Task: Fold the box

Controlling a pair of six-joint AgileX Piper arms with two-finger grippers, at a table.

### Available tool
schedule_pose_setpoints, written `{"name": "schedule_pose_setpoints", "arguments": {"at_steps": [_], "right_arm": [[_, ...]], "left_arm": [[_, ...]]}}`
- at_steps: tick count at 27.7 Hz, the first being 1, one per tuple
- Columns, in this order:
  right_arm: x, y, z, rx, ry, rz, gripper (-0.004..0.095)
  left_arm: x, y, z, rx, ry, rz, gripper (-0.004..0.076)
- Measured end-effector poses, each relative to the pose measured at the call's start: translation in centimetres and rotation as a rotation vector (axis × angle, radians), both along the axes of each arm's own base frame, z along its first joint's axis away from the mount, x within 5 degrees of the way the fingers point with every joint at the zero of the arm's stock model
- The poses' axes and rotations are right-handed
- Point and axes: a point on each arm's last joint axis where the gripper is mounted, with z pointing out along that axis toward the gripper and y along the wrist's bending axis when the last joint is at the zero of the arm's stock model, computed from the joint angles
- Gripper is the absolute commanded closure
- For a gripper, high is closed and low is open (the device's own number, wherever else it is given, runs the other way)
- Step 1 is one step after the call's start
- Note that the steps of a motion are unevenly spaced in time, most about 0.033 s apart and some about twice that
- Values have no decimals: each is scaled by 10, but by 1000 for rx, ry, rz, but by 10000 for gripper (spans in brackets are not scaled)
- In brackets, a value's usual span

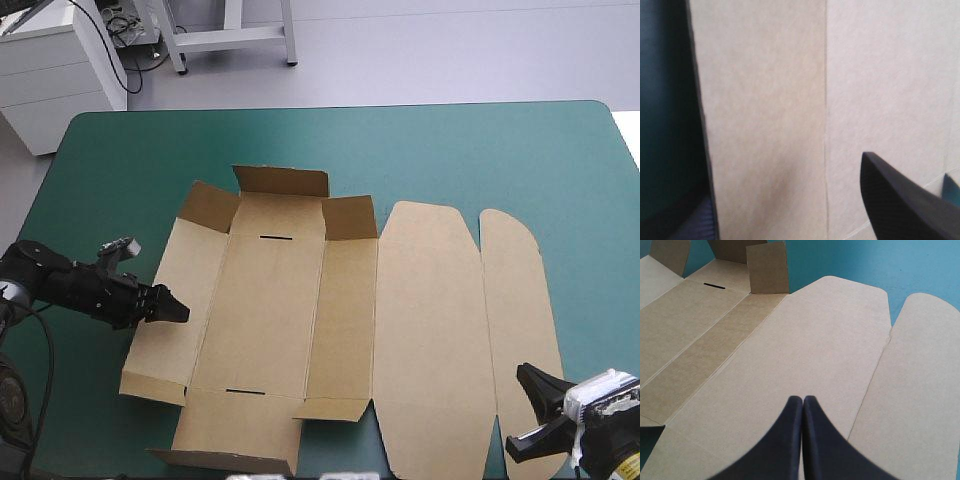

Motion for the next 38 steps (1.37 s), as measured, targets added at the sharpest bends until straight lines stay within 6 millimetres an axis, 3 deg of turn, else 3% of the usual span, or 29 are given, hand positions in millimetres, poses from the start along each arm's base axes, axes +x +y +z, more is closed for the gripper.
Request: {"name": "schedule_pose_setpoints", "arguments": {"at_steps": [3, 8, 16, 26, 31, 33, 36, 38], "right_arm": [[0, 0, 0, 0, 0, 1, 923], [0, 0, 0, -1, 0, 1, 923], [0, 0, 0, -1, 0, 1, 923], [0, 0, 0, -2, -1, 1, 923], [0, 0, 0, -2, -1, 1, 923], [0, 0, -1, -3, 1, 1, 923], [0, 0, -1, -3, 2, 1, 923], [0, 0, -1, -3, 2, 1, 923]], "left_arm": [[2, -8, 1, -24, -15, -19, 269], [4, -34, 2, -34, -20, -115, 383], [4, -55, 2, -34, -26, -201, 727], [12, -50, 10, 68, -48, -237, 731], [31, -60, 41, 199, -152, -343, 731], [45, -74, 70, 297, -269, -416, 731], [60, -113, 122, 515, -534, -587, 731], [63, -131, 139, 599, -641, -666, 731]]}}
